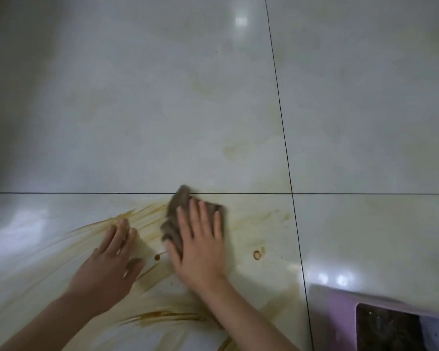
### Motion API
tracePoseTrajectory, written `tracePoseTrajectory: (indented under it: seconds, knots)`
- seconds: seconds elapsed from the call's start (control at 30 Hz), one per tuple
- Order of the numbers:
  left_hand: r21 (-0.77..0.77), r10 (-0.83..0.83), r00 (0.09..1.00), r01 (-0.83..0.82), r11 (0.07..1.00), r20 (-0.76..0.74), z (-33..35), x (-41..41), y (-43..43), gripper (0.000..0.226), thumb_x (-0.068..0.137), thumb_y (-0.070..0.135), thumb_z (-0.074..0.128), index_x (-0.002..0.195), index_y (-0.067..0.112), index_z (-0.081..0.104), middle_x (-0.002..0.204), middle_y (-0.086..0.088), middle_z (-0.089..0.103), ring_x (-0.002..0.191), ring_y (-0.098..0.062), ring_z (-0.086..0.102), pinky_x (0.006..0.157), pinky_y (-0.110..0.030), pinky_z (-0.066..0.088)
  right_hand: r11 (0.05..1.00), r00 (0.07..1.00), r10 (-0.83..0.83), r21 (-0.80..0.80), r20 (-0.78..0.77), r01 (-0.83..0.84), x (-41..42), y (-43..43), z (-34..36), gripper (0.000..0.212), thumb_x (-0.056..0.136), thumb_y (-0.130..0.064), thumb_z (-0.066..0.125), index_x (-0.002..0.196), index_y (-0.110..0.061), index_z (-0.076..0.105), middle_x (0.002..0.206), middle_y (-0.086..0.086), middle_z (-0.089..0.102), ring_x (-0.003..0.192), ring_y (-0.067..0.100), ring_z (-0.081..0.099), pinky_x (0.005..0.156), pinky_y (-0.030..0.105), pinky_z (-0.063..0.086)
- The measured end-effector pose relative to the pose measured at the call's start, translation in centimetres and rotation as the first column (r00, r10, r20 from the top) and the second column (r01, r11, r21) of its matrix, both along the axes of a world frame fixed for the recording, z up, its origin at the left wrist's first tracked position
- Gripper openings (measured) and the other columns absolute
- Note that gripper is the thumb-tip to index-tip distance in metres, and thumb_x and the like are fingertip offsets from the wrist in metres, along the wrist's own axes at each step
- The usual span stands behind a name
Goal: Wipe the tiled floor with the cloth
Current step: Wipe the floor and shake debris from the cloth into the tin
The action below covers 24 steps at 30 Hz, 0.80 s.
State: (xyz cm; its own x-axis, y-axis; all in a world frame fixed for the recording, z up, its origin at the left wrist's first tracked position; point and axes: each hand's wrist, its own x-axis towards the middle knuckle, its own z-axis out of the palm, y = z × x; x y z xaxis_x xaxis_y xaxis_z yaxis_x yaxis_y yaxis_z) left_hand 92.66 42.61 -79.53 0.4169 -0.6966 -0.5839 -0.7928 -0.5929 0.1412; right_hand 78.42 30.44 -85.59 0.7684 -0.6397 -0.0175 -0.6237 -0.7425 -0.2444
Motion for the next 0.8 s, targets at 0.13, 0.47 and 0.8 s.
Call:
tracePoseTrajectory:
  seconds: [0.13, 0.47, 0.8]
  knots:
    - [-0.023, 0.002, 1.000, -0.002, 1.000, -0.030, -0.4, 0.7, 0.4, 0.071, 0.098, 0.054, 0.028, 0.154, 0.019, 0.002, 0.145, 0.011, -0.034, 0.137, -0.008, -0.026, 0.117, -0.025, 0.005, 0.944, 0.945, 0.328, -0.048, 0.002, -0.327, -4.0, -6.2, -0.1, 0.055, 0.095, -0.041, 0.040, 0.144, -0.016, 0.045, 0.154, 0.009, 0.035, 0.144, 0.027, 0.030, 0.115, 0.055, 0.024]
    - [-0.043, -0.094, 0.994, 0.096, 0.994, 0.065, 0.3, 0.0, -0.5, 0.060, 0.103, 0.036, 0.025, 0.153, 0.006, 0.011, 0.160, -0.016, -0.010, 0.148, -0.028, -0.002, 0.115, -0.032, 0.027, 0.925, 0.928, -0.372, -0.086, 0.008, 0.371, -3.8, -4.5, 0.2, 0.058, 0.094, -0.032, 0.036, 0.144, -0.002, 0.041, 0.151, 0.025, 0.033, 0.142, 0.039, 0.028, 0.116, 0.058, 0.015]
    - [-0.070, -0.315, 0.927, 0.334, 0.940, 0.204, 1.4, 1.4, 0.0, 0.084, 0.099, 0.047, 0.002, 0.112, -0.004, 0.068, 0.122, -0.026, 0.062, 0.101, -0.042, 0.066, 0.078, -0.053, 0.054, 0.970, 0.975, -0.219, -0.115, -0.019, 0.216, -11.4, -14.2, 0.6, 0.052, 0.095, -0.027, 0.033, 0.142, -0.006, 0.043, 0.148, 0.020, 0.042, 0.141, 0.033, 0.034, 0.115, 0.054, 0.023]
